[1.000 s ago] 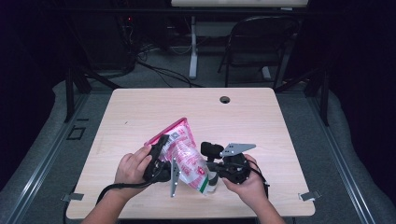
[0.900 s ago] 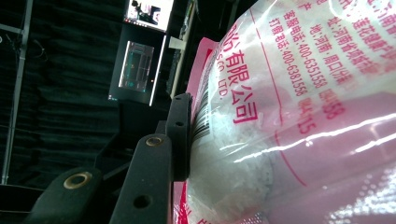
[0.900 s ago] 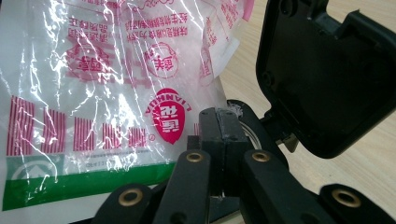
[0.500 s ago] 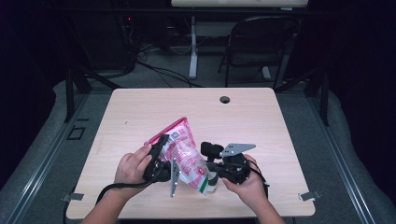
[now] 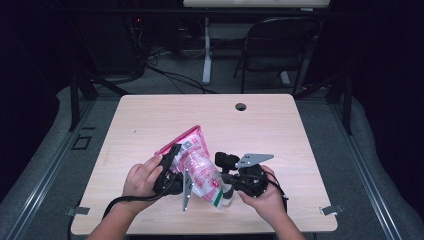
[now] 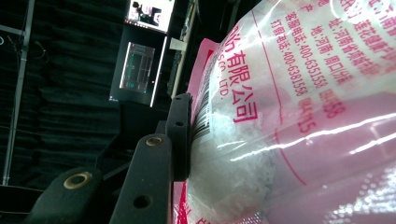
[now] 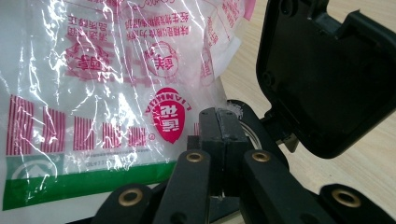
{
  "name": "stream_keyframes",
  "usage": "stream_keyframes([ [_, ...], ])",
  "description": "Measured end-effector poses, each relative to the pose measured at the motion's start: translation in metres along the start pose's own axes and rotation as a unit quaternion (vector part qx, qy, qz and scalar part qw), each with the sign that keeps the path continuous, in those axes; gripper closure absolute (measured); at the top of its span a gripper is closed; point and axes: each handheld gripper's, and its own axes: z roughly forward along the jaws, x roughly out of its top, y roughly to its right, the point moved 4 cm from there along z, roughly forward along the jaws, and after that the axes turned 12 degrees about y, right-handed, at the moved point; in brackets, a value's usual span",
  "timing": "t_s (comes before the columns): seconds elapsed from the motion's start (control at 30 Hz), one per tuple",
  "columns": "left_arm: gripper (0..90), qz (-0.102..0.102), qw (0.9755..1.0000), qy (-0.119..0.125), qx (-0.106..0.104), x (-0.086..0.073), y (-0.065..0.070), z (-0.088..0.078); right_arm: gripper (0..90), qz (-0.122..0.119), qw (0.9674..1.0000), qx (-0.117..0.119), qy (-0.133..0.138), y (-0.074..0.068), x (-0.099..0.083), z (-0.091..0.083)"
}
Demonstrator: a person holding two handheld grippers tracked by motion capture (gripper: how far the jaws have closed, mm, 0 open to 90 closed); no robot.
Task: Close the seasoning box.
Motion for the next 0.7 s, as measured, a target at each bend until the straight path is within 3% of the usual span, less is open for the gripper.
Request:
stream_keyframes([
  [0.7, 70.1, 0.0, 1.0, 0.002, 0.001, 0.0016, -0.0018, 0.0, 90.0, 0.0, 1.0, 0.0, 0.001, 0.0002, 0.0001, 0.0],
])
